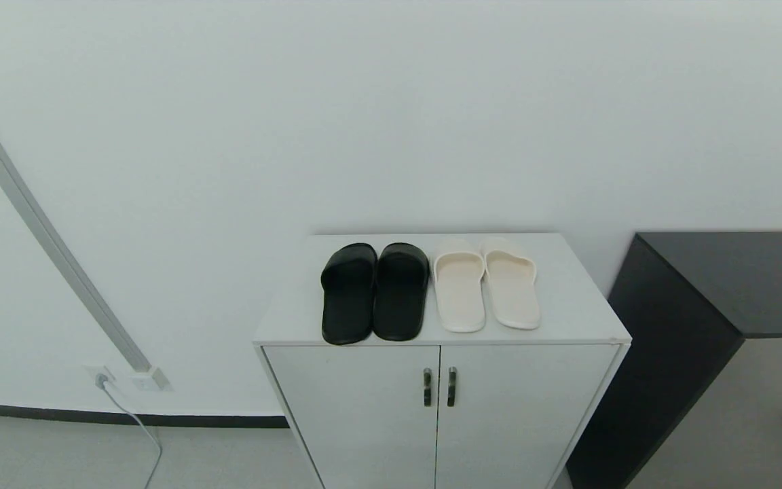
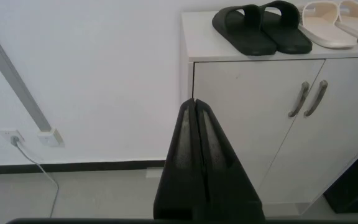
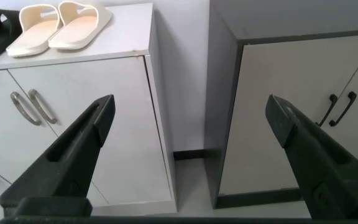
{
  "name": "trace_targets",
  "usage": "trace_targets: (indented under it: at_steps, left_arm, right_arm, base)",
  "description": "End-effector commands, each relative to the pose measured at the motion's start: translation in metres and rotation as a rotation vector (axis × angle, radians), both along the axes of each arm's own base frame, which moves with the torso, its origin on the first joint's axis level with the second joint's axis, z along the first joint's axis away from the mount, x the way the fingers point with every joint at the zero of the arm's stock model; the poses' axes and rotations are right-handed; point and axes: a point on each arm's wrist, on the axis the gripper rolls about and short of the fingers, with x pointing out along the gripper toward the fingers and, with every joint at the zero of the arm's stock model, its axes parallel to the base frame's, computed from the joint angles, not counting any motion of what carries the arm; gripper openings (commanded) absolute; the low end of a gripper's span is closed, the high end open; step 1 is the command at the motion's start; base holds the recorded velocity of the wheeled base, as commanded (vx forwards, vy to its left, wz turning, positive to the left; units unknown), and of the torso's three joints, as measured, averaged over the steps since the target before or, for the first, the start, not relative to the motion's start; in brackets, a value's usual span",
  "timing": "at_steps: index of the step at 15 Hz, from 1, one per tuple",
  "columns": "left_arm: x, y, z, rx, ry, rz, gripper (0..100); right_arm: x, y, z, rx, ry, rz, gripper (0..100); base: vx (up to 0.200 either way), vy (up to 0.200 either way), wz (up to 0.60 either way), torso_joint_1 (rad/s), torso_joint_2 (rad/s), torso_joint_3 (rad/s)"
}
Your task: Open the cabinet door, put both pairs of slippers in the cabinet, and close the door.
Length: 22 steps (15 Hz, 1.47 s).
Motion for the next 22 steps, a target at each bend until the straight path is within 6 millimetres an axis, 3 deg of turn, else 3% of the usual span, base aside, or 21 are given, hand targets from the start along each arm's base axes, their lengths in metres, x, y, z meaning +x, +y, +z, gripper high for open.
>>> trace_targets:
  at_steps: [1, 6, 15, 18, 19, 20, 22]
  left_arm:
    - [0.0, 0.0, 0.0, 0.002, 0.001, 0.001, 0]
    - [0.0, 0.0, 0.0, 0.008, 0.001, -0.001, 0]
    - [0.0, 0.0, 0.0, -0.007, 0.001, 0.004, 0]
    - [0.0, 0.0, 0.0, -0.009, 0.001, 0.001, 0]
    - [0.0, 0.0, 0.0, -0.009, 0.001, 0.002, 0]
    - [0.0, 0.0, 0.0, -0.013, 0.001, 0.002, 0]
    - [0.0, 0.0, 0.0, -0.015, 0.001, 0.004, 0]
  right_arm:
    - [0.0, 0.0, 0.0, -0.004, 0.002, 0.004, 100]
    - [0.0, 0.0, 0.0, -0.01, 0.002, 0.014, 100]
    - [0.0, 0.0, 0.0, -0.01, 0.002, 0.014, 100]
    - [-0.001, 0.0, 0.004, -0.029, -0.023, 0.017, 100]
    - [-0.004, 0.0, 0.018, -0.02, -0.07, 0.031, 100]
    - [-0.011, -0.001, 0.083, 0.121, -0.134, 0.121, 100]
    - [0.017, 0.004, 0.093, 0.082, 0.134, 0.266, 100]
  base:
    - [0.0, 0.0, 0.0, 0.0, 0.0, 0.0]
    - [0.0, 0.0, 0.0, 0.0, 0.0, 0.0]
    - [0.2, 0.0, 0.0, 0.003, 0.0, 0.002]
    - [0.0, 0.0, 0.0, 0.0, 0.0, 0.0]
    - [0.0, 0.0, 0.0, 0.0, 0.0, 0.0]
    - [0.0, 0.0, 0.0, 0.0, 0.0, 0.0]
    - [0.0, 0.0, 0.0, 0.0, 0.0, 0.0]
